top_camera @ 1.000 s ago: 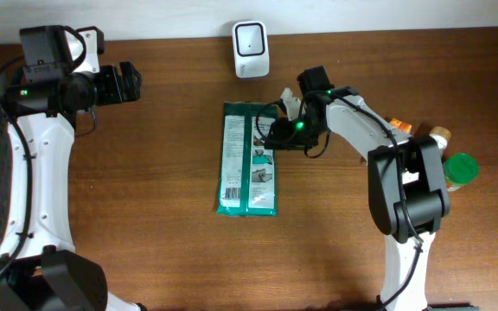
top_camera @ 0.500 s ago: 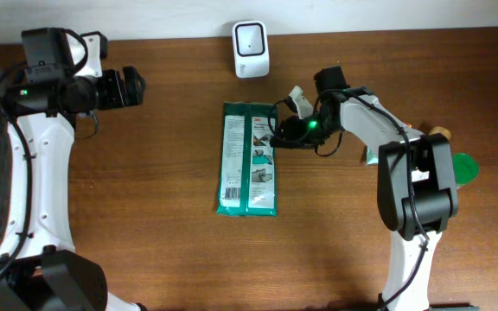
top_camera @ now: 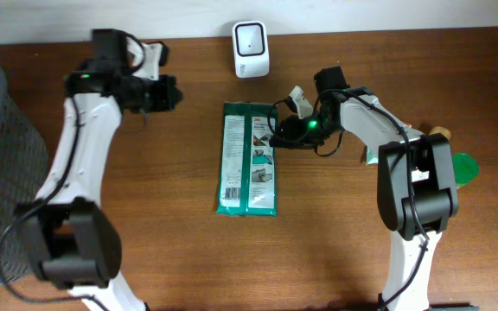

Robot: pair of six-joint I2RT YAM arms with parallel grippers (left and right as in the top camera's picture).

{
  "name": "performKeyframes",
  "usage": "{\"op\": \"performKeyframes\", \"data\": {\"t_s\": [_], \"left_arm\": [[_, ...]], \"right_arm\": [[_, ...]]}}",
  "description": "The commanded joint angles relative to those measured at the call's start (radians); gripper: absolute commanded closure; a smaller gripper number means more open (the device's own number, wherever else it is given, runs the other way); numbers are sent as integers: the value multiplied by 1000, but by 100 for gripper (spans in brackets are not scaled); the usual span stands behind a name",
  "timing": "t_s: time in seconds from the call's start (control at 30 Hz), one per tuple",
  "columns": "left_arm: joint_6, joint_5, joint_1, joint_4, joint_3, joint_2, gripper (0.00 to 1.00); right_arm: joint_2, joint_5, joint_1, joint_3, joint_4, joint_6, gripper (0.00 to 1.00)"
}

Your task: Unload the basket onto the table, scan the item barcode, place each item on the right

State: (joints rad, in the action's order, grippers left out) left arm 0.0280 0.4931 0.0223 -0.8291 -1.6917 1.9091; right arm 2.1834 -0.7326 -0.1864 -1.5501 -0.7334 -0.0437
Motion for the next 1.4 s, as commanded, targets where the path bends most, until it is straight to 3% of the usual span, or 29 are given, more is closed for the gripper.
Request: {"op": "performKeyframes", "data": {"t_s": [0.0, 0.13, 0.33, 0.5, 0.73, 1.03, 1.37], "left_arm": [[9, 87, 41, 5, -7, 95, 100], [11, 267, 65, 8, -7, 179, 100], [55, 277, 122, 4, -7, 296, 100], [143, 152, 153, -3, -7, 336, 100], [162, 39, 149, -40, -7, 397, 100], [163, 26, 150, -58, -7, 455, 100], [163, 33, 150, -67, -7, 455, 100]], "right_arm": [[15, -19, -1, 10, 1, -17, 55], [15, -16, -1, 10, 2, -17, 54], [15, -16, -1, 10, 1, -16, 54], [15, -16, -1, 10, 1, -16, 53], [15, -16, -1, 10, 1, -16, 54], [15, -17, -3, 16, -14, -18, 53], [17, -65, -48, 195, 119, -237, 53]]}}
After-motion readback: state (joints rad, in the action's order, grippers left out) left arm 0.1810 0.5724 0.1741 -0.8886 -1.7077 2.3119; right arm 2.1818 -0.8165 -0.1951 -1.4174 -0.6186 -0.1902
